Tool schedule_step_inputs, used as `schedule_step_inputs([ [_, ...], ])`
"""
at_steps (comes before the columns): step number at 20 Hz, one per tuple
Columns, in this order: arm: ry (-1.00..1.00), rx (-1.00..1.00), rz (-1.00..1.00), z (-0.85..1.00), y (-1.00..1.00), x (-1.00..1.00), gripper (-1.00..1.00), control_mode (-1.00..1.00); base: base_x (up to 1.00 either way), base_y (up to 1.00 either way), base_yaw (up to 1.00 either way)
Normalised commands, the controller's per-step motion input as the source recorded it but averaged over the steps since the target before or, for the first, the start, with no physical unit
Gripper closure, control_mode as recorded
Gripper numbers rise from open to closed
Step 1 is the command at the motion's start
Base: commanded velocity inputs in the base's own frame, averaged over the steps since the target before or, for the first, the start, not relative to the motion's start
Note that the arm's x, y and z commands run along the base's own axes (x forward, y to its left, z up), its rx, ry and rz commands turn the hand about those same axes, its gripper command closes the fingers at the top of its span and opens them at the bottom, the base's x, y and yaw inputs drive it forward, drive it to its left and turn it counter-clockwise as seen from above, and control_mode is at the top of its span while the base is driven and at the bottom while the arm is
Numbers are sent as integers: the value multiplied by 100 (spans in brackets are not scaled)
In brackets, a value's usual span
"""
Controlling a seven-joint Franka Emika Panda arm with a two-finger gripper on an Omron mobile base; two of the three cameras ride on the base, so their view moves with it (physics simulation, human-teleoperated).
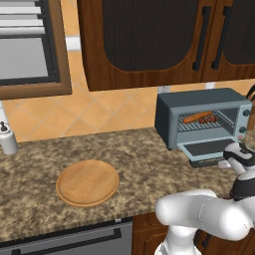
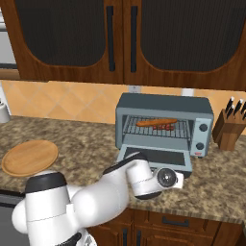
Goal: Pick up the kebab skewer and baguette bread, and place them inside the toaster oven. Close the toaster oven door and start by setting the timer.
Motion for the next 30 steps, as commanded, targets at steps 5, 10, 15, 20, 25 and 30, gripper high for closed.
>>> schedule_step_inputs([
  [5,-3,0,1,-33,0,20,-100,-100,0,0,0],
  [10,-1,0,1,-31,0,0,-100,-100,0,0,0],
  [15,-1,0,0,-11,0,16,-100,-100,0,0,0],
  [20,-3,0,0,-12,0,20,-100,-100,0,0,0],
  [25,-9,0,0,7,0,19,-100,-100,0,0,0],
  [30,-5,0,0,38,0,13,-100,-100,0,0,0],
])
